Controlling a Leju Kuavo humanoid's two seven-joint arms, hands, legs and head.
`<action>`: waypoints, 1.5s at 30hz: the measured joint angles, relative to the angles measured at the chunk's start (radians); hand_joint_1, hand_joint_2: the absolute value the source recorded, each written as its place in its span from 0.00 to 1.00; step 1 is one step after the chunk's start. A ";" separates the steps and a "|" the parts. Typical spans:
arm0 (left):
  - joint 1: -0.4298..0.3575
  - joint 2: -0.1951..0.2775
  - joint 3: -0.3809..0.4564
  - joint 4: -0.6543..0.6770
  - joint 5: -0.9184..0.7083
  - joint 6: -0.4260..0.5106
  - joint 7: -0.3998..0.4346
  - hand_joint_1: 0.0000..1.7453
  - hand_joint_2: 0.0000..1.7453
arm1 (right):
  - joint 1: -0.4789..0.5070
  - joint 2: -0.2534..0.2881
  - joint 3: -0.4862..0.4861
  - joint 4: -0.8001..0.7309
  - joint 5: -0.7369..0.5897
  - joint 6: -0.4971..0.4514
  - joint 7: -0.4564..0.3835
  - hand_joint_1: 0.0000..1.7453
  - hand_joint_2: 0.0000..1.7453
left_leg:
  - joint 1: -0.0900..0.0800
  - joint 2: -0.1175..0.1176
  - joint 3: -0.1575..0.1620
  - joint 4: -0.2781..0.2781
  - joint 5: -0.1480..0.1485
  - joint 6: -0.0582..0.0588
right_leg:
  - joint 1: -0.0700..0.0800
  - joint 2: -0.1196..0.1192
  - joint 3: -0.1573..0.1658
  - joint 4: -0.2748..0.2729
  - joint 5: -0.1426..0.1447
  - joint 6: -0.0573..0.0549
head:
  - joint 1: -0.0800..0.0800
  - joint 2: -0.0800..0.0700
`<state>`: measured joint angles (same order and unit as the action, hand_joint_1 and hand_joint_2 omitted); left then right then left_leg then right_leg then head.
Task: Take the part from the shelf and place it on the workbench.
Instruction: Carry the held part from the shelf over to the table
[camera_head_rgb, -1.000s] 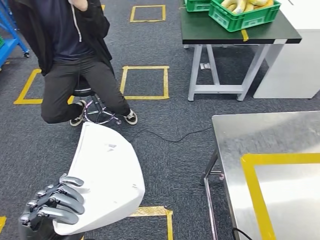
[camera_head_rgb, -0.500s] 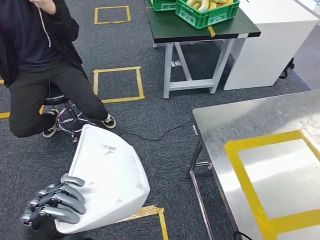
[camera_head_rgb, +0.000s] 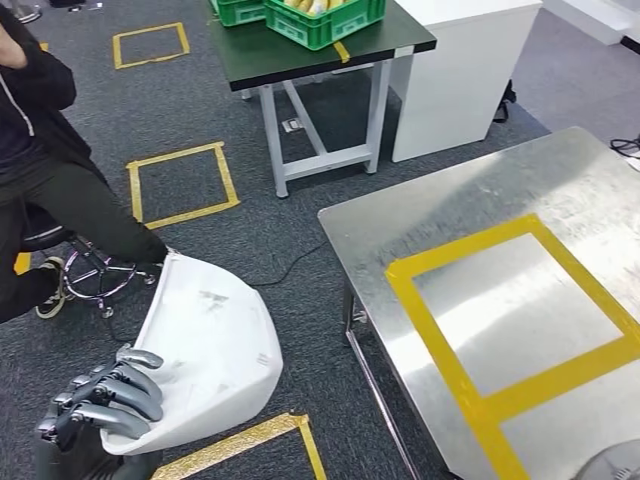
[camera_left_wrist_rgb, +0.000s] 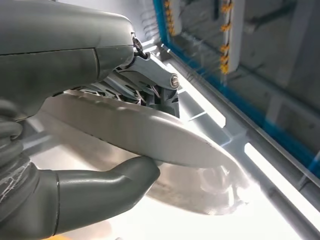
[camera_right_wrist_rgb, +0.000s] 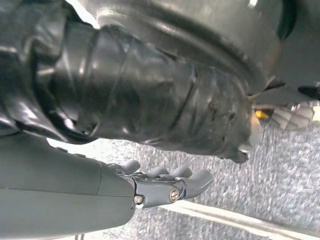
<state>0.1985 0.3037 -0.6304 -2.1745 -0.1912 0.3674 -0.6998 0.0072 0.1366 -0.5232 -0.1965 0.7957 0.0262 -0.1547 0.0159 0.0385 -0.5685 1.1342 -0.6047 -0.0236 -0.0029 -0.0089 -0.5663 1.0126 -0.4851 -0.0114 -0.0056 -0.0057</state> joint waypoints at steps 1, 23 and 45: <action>0.013 0.000 0.015 0.000 0.001 -0.003 0.000 1.00 1.00 | -0.001 0.000 0.000 0.000 0.001 0.000 0.000 0.00 0.00 | 0.000 -0.017 -0.035 0.071 -0.030 0.000 | 0.000 0.013 0.000 0.000 0.000 -0.002 | -0.004 0.000; 0.144 -0.117 0.458 0.113 0.129 -0.304 0.001 1.00 1.00 | 0.004 -0.009 0.004 0.003 0.005 0.003 -0.002 0.00 0.00 | -0.004 0.047 0.040 -0.142 0.097 0.033 | -0.002 -0.048 -0.015 0.035 -0.014 0.042 | 0.007 0.000; 0.070 -0.250 1.026 0.396 0.097 -0.630 0.027 1.00 1.00 | -0.006 -0.020 0.004 0.005 0.033 0.027 -0.019 0.00 0.00 | 0.010 -0.050 0.018 -0.141 0.119 0.038 | 0.005 0.074 -0.043 0.073 -0.057 0.031 | 0.003 0.000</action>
<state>0.2686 0.0534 0.3952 -1.7783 -0.0947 -0.2625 -0.6728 0.0014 0.1169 -0.5192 -0.1916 0.8284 0.0533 -0.1736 0.0263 -0.0119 -0.5504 0.9931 -0.4862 0.0141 0.0018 0.0652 -0.6091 1.0853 -0.5425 0.0200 -0.0031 -0.0057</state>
